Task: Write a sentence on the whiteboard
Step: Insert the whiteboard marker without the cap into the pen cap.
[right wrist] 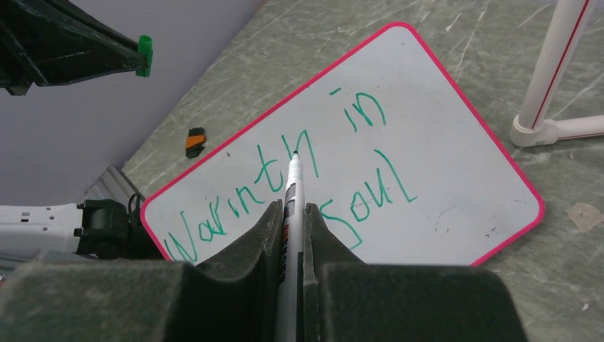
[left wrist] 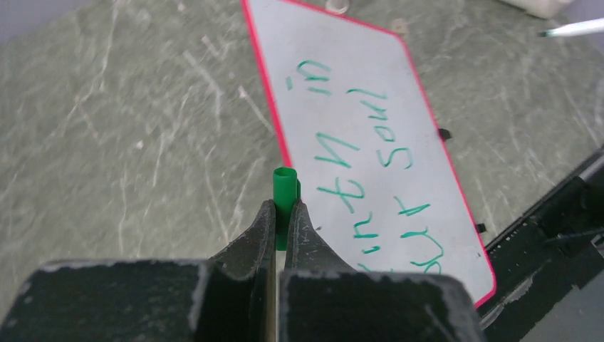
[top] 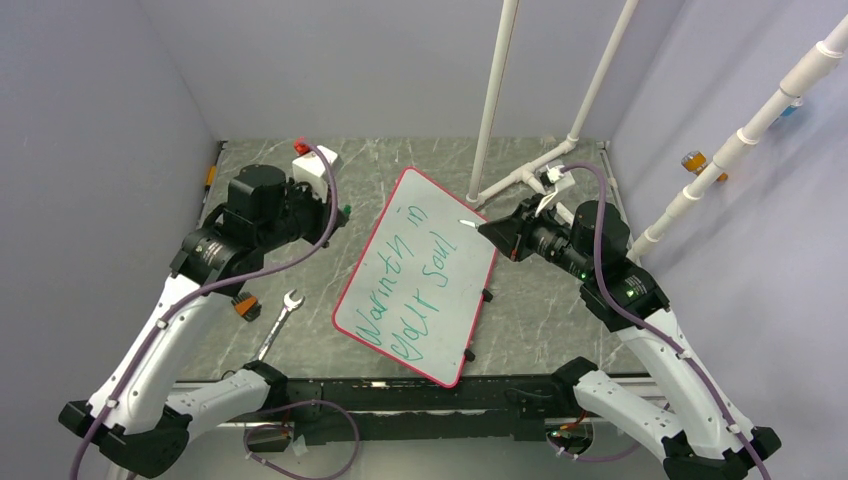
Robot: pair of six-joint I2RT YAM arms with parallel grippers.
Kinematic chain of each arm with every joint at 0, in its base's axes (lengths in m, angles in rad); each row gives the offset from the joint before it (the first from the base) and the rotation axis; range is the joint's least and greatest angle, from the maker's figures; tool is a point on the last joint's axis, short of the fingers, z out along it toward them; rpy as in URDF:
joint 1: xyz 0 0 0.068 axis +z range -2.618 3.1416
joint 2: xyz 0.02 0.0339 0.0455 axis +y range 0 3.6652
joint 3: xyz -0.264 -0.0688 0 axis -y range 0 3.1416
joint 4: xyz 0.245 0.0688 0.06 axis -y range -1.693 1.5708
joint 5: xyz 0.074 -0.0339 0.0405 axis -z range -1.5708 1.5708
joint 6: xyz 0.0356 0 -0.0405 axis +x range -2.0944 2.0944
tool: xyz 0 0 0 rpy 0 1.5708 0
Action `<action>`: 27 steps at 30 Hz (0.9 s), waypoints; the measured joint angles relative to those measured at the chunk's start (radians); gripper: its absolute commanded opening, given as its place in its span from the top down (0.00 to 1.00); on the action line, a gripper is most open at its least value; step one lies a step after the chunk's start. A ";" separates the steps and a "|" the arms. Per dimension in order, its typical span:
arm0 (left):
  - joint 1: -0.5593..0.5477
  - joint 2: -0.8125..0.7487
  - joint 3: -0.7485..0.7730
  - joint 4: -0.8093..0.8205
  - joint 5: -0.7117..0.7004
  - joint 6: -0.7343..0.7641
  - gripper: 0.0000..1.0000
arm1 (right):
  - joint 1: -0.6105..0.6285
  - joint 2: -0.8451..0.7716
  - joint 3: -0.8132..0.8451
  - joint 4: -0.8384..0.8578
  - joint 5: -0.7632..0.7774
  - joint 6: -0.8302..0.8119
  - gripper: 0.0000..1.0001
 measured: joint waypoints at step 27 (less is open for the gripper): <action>-0.212 0.051 -0.256 0.411 0.322 0.642 1.00 | 0.000 0.029 0.032 -0.071 -0.141 -0.073 1.00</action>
